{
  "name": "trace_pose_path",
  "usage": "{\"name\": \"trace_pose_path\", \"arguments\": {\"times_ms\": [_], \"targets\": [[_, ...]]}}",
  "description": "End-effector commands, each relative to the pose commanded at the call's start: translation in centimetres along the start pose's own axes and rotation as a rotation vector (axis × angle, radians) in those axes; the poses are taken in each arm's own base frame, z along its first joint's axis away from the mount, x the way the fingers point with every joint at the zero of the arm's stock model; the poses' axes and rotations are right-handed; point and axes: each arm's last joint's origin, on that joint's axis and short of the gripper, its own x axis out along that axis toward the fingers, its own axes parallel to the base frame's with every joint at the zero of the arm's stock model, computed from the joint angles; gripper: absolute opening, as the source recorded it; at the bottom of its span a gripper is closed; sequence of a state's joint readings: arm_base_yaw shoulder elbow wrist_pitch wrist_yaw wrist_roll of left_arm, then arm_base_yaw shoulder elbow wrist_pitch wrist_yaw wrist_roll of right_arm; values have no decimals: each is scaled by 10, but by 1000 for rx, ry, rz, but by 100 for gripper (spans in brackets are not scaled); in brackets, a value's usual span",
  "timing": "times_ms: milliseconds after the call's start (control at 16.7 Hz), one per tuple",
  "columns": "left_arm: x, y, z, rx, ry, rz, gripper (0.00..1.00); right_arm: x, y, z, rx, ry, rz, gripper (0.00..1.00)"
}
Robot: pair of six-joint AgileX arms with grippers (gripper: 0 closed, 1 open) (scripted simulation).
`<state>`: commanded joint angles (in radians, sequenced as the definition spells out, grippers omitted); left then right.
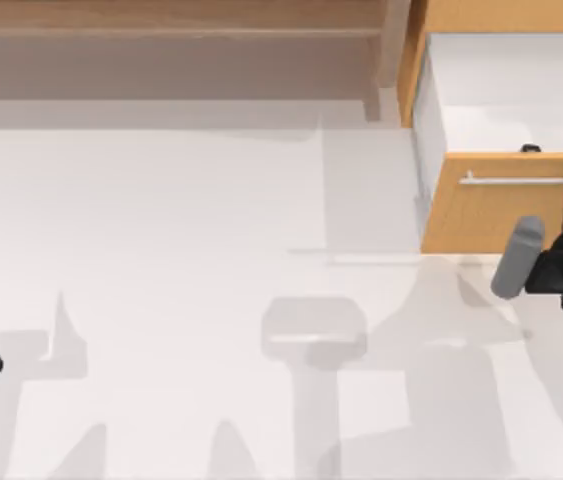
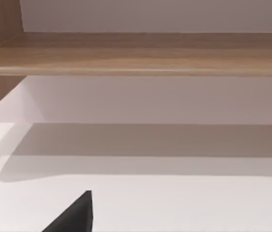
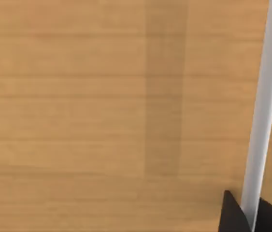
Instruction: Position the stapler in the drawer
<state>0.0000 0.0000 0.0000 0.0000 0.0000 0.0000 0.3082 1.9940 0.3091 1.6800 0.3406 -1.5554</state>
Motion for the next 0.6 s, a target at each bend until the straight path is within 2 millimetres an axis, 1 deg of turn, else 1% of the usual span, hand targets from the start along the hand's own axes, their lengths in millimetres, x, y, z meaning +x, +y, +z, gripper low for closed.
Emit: {"name": "trace_pose_path", "arguments": {"times_ms": [480, 600], "targets": [[0, 0, 0, 0, 0, 0, 100, 0, 1, 0, 1, 0, 6, 0], [0, 0, 0, 0, 0, 0, 100, 10, 2, 0, -3, -1, 8, 0]]}}
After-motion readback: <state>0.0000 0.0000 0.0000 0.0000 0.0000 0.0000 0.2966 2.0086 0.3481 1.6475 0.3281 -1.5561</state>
